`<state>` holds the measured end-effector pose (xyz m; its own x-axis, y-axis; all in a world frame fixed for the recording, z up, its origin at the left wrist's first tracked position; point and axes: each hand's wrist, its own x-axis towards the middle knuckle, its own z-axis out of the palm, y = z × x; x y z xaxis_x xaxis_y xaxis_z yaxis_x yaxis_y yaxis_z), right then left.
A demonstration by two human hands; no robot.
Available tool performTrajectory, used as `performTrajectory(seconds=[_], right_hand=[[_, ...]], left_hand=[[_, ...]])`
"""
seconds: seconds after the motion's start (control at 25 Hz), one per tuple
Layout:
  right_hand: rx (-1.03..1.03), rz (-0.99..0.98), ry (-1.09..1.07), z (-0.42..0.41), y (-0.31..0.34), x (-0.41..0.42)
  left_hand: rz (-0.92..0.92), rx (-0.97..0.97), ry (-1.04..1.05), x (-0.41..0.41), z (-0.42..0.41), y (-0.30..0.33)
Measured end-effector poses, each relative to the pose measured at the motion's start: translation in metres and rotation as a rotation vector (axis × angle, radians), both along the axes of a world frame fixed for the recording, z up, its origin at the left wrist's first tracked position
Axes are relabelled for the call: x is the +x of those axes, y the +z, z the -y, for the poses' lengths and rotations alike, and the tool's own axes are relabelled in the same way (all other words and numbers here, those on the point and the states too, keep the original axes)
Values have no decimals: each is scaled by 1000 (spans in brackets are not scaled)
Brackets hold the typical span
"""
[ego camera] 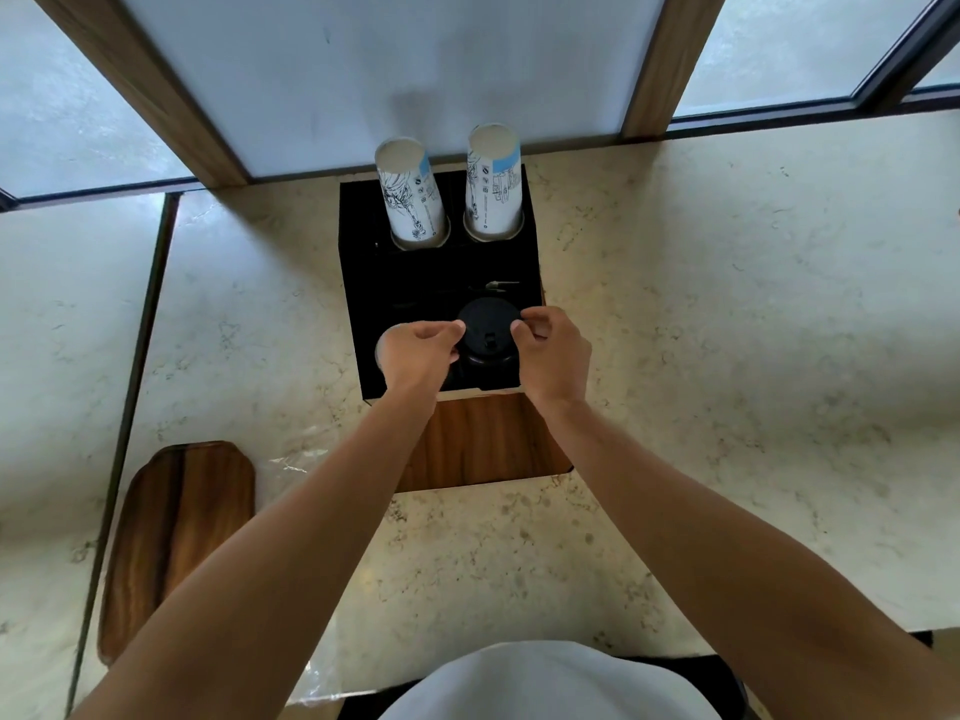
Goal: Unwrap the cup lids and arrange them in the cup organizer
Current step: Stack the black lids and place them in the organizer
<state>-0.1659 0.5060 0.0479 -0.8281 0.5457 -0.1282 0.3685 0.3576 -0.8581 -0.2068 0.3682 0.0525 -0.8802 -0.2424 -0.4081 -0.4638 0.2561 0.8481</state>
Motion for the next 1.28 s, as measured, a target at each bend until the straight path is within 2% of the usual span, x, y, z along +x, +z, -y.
performTrajectory(seconds=[0.28,0.6,1.28], right_hand=[[40,48,68,1,-12,-12],[32,87,84,-2,-20,-19],[71,108,123,1,-33,-15]], left_hand=[[1,-127,-71,-15,-6,-8],[-77,-277,-168,-16,-10,-17],[-168,-432,-239,-14,-5,-36]])
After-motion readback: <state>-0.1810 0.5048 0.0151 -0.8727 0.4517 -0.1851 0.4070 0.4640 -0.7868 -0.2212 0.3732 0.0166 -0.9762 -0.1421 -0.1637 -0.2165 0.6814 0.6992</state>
